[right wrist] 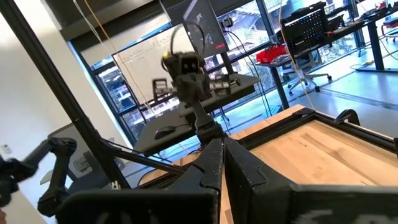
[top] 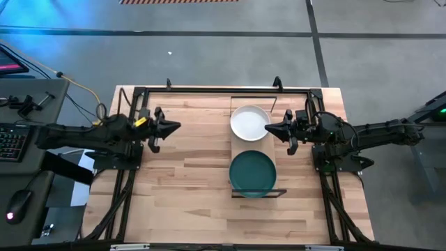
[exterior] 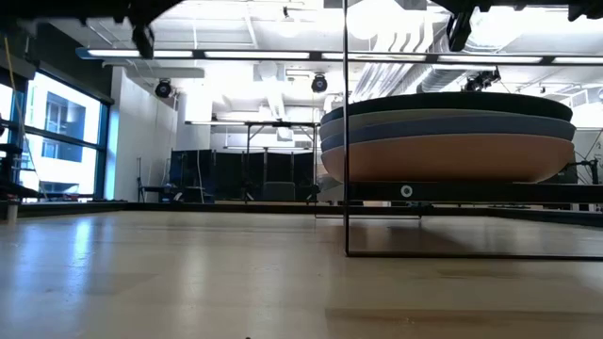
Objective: Place and stack plates onto a shelf
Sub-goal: Return to Home Position
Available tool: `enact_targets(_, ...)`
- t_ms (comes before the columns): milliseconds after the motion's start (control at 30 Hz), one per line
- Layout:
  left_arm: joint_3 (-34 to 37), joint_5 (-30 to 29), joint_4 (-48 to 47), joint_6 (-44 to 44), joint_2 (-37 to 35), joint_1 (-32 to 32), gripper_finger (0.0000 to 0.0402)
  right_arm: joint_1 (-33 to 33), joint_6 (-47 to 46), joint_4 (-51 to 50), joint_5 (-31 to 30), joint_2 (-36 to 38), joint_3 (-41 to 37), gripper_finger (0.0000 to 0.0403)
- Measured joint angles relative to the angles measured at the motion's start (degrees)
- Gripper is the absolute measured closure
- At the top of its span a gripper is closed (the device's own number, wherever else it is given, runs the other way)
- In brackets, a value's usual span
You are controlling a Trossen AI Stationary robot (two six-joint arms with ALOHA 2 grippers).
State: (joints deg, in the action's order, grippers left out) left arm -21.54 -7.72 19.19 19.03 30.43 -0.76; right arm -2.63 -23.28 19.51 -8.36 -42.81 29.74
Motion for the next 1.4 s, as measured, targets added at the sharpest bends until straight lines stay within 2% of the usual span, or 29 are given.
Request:
enact_targets(200, 11.0, -1.0, 8.9, 2.8, -6.0, 0.2, 0.0401, 0.0, 0.4, -0.1, 0.0, 0.0, 0.0, 0.0403)
enact_targets(467, 18.4, -1.4, 8.4, 3.5, -14.8, 0.0, 0.0401, 0.0, -1.3, -0.5, 0.0, 0.0, 0.0, 0.0403)
enact_targets(567, 19.7, -1.5, 5.0, 2.0, -18.8, 0.0, 0.0401, 0.0, -1.3, -0.5, 0.0, 0.0, 0.0, 0.0403)
enact_targets(833, 20.9, -1.9, -12.1, 1.7, -29.9, 0.0, 0.0401, 0.0, -1.3, -0.5, 0.0, 0.0, 0.0, 0.0403)
enact_targets(1100, 20.9, 1.9, -16.9, -0.1, -30.2, -0.6, 0.0401, 0.0, -3.9, -1.8, 0.8, 0.0, 0.1, 0.0403)
enact_targets(1300, 20.9, 13.3, -17.7, -4.2, -29.5, -0.7, 0.0401, 0.0, -3.8, -4.2, 3.9, 0.2, 0.1, 0.0403)
enact_targets(1400, 20.8, 11.8, -17.9, -4.7, -29.3, -0.7, 0.0401, 0.0, -3.5, -7.3, 6.3, 1.1, 0.1, 0.0403)
